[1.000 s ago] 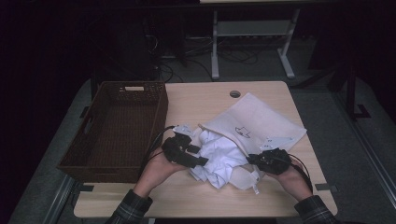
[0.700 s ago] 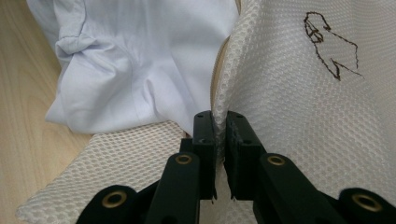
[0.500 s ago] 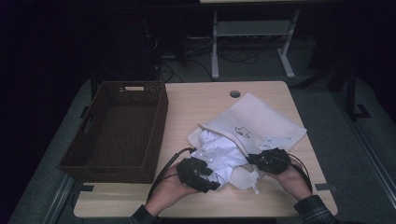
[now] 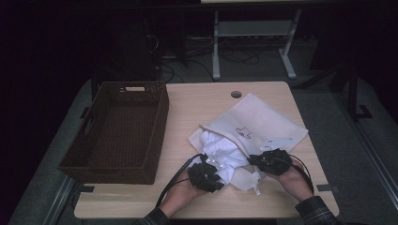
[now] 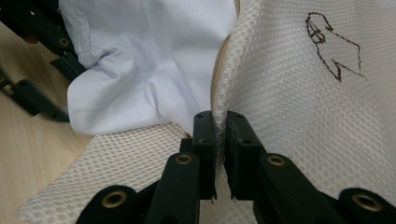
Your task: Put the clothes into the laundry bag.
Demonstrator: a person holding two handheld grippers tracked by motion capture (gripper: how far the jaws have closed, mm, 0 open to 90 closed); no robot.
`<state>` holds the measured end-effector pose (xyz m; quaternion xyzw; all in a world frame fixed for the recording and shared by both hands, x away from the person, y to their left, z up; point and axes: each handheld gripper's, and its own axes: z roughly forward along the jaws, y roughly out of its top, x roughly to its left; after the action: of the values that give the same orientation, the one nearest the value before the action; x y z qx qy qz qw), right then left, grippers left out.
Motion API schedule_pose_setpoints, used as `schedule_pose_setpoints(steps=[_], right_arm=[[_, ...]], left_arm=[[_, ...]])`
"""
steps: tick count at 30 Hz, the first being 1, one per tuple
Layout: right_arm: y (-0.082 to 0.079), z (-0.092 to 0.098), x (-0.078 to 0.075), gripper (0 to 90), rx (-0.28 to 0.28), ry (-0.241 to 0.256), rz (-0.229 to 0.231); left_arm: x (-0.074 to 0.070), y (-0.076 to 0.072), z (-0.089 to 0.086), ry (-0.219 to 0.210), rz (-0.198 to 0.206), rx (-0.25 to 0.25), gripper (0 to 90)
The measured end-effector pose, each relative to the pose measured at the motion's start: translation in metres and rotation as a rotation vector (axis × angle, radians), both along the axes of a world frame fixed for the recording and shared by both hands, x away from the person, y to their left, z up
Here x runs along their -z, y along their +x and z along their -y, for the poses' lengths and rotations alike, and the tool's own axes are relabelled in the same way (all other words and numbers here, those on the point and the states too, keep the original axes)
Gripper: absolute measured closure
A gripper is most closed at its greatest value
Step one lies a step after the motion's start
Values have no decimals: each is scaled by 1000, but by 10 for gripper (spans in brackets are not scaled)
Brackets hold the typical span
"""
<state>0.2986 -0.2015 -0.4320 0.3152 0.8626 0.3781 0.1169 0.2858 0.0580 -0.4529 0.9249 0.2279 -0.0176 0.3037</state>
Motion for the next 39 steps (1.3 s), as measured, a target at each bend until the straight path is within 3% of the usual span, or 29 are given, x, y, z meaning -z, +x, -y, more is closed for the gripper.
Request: schedule_pose_setpoints(steps=[3, 5, 13, 20, 28, 39], right_arm=[[0, 0, 0, 821, 1, 1, -5], [0, 0, 1, 821, 0, 1, -6], [0, 0, 0, 819, 6, 3, -8], [0, 2, -2, 822, 7, 12, -12], [-1, 3, -3, 834, 4, 24, -14], [-2, 4, -8, 850, 0, 52, -13]], left_arm=[[1, 3, -1, 1, 7, 3, 856], [1, 3, -1, -5, 8, 7, 879], [-23, -3, -3, -104, 58, 10, 890], [-37, 2, 6, -156, 80, 3, 891], [-41, 12, 22, -166, 88, -4, 891], [-37, 33, 44, -162, 105, -52, 891]])
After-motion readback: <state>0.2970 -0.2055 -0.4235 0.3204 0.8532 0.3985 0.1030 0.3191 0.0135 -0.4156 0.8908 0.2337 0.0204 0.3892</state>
